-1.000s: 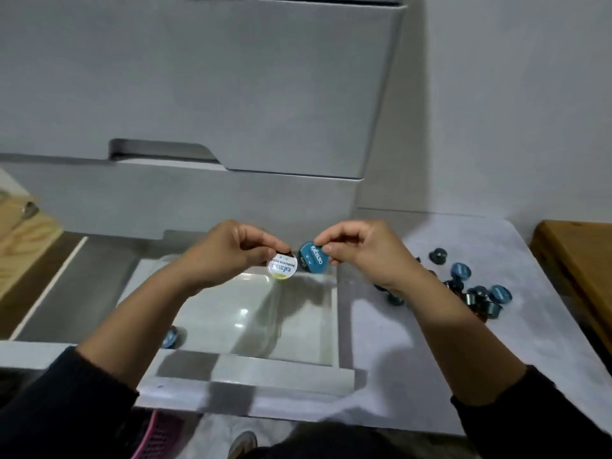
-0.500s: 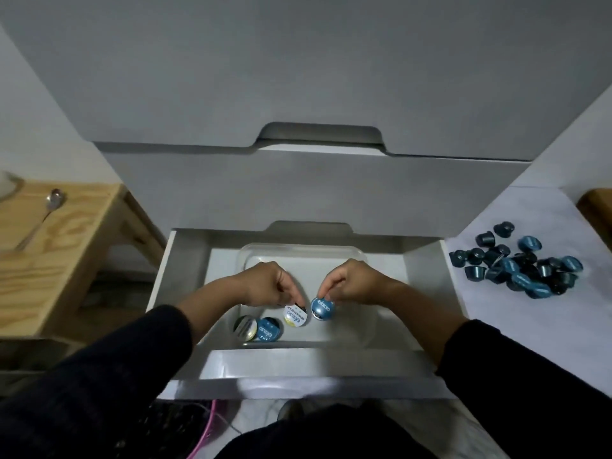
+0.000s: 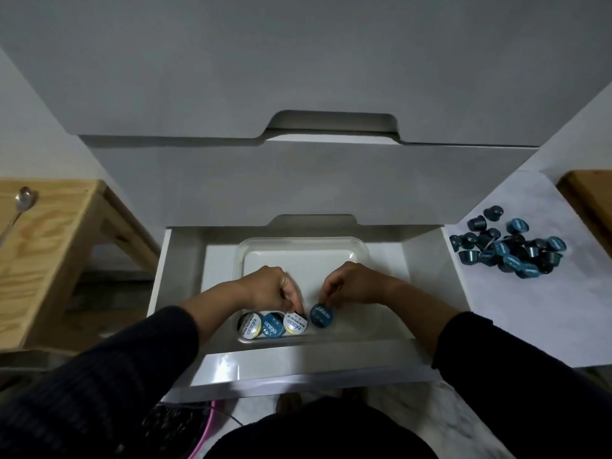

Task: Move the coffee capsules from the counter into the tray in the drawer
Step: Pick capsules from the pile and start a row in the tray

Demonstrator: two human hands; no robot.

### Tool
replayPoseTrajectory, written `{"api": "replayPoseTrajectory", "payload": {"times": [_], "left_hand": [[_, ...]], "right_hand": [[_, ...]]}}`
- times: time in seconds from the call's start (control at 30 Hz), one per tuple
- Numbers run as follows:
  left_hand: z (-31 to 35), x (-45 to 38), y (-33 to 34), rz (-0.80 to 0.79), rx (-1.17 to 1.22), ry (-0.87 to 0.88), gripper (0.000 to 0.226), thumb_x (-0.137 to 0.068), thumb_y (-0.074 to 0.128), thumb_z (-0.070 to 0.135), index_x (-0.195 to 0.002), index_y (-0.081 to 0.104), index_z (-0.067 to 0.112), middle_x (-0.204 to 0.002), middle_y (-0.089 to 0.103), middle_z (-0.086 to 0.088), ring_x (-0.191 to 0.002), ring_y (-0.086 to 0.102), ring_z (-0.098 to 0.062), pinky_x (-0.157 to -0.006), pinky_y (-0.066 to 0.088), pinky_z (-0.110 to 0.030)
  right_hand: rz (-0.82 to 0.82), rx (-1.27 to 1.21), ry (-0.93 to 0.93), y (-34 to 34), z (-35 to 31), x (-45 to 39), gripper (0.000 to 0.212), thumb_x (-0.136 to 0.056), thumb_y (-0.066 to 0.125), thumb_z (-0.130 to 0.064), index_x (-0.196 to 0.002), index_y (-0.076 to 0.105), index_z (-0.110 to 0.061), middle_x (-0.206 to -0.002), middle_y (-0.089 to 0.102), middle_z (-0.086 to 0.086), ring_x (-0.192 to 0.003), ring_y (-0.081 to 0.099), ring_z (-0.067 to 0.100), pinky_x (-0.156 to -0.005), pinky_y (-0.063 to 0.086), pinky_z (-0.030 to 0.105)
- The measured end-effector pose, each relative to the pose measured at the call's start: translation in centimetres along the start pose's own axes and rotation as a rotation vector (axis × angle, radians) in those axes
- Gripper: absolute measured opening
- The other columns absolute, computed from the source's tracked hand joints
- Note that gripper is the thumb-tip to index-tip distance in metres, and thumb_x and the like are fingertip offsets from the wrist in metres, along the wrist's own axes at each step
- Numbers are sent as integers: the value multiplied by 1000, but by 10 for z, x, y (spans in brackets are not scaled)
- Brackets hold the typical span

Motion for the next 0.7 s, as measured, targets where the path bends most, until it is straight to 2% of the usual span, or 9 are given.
{"api": "replayPoseTrajectory", "payload": {"times": [0.07,0.17,0.27,0.33,0.43,0.57,0.7], "left_hand": [[-2,-1,1,-3,1,-4,17,-78,67,6,-86,76,18,-86,75,3,-65,59,15,-69,42,2],[-3,-1,2,-9,-12,-11,16,-78,68,7,-86,76,19,-81,74,7,-67,61,13,-73,46,-2],[-5,0,2,-10,-8,-19,16,-77,69,7,-85,76,19,-83,75,4,-72,62,8,-77,47,-7],[-6,0,3,-10,-13,-26,15,-77,70,8,-86,75,19,-79,73,7,-69,61,10,-74,46,-4],[-7,2,4,-1,8,-48,15,-76,72,7,-86,73,17,-78,69,10,-69,60,9,-73,46,-5],[-6,7,-3,65,66,-82,15,-81,67,8,-87,67,21,-94,70,-1,-83,63,-6,-82,48,-16],[3,15,-15,129,-150,-145,23,-89,56,24,-110,63,19,-111,66,0,-102,58,-14,-88,41,-19]], "right_hand": [[-9,2,1,2,0,0,17,-75,68,5,-90,71,-1,-72,65,5,-71,58,17,-59,46,8],[-34,3,16,7,0,1,18,-75,68,4,-92,71,-1,-69,63,-3,-64,56,8,-58,44,6],[-47,37,16,9,-1,1,19,-74,69,2,-92,72,-4,-68,62,-7,-61,55,0,-62,45,9],[-55,40,12,10,-1,1,19,-75,69,2,-92,72,-4,-68,62,-9,-58,55,-4,-64,45,11],[-52,4,11,10,-1,1,18,-77,67,2,-94,70,-3,-73,64,-5,-65,57,1,-67,46,15],[12,-28,11,4,-4,6,13,-79,66,-5,-92,69,-6,-75,66,-1,-73,60,10,-73,48,21],[84,122,-3,-1,-22,11,18,-84,52,-14,-90,69,-12,-94,69,2,-87,58,12,-82,46,24]]}}
Point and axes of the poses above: each hand's wrist, its own x-axis away from the middle knuckle, its own y-axis out of the palm, z = x × y, the point moved 10 cm from there along -x, towards the middle knuckle
